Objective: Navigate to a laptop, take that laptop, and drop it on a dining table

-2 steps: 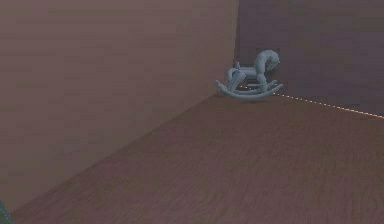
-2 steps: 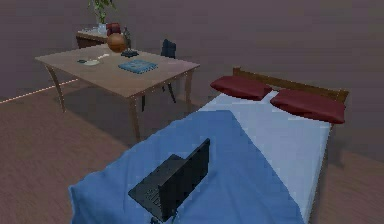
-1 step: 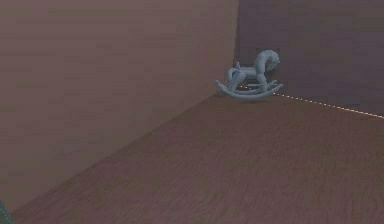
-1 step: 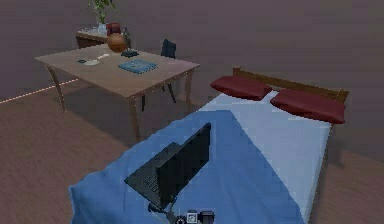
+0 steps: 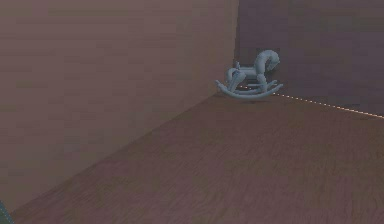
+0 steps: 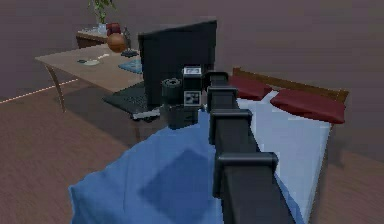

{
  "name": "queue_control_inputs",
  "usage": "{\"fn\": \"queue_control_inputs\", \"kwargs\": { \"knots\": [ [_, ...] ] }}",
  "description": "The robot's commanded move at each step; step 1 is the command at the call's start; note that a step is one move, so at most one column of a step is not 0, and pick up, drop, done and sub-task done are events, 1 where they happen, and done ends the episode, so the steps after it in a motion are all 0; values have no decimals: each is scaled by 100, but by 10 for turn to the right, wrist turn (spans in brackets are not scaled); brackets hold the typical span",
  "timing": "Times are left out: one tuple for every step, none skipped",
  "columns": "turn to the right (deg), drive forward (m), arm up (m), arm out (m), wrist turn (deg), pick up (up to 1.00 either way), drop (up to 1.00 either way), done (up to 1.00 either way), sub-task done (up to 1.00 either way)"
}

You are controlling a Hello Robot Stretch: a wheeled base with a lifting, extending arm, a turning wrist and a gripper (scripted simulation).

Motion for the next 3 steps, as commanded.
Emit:
{"fn": "queue_control_inputs", "kwargs": {
  "knots": [
    [0, 0, 0, 0, -450, 0, 0, 0, 0],
    [0, 0, 0, 0, -450, 0, 0, 0, 0],
    [0, 0, 0, 0, -120, 0, 0, 0, 0]
  ]
}}
